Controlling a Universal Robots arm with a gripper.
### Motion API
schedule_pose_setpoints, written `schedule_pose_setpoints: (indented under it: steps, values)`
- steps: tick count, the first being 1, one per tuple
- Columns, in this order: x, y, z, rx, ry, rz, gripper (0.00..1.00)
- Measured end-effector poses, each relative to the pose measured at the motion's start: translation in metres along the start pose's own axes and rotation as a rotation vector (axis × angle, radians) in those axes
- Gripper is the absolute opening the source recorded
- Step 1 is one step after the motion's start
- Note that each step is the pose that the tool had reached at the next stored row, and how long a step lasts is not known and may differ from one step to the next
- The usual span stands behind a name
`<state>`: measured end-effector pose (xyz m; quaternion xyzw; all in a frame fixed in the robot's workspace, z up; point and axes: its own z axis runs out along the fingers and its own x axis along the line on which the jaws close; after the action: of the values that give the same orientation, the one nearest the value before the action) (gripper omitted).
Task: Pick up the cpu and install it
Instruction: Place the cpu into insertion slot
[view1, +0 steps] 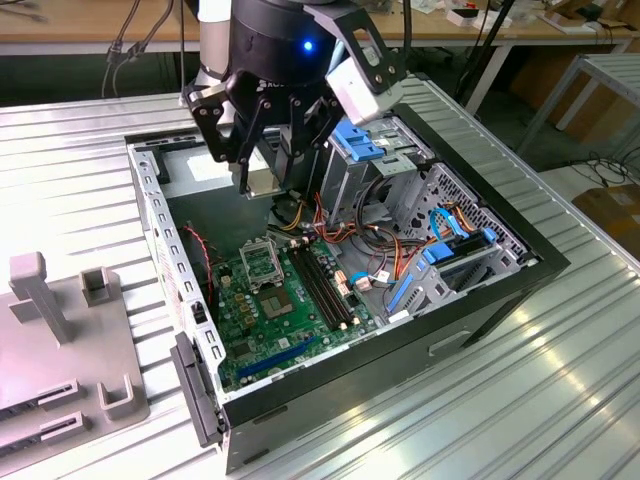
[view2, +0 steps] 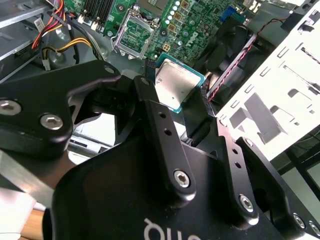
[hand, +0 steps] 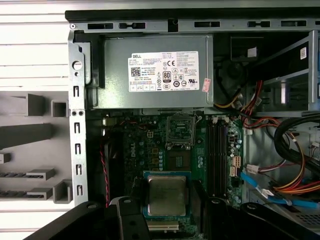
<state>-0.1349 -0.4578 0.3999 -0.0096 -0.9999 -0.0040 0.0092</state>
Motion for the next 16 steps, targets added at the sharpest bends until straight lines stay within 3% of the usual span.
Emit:
schedule_pose_setpoints:
  steps: [16]
  values:
    - [-0.0001, 0.0000, 0.0051, 0.0000, 0.0000, 0.000, 0.47]
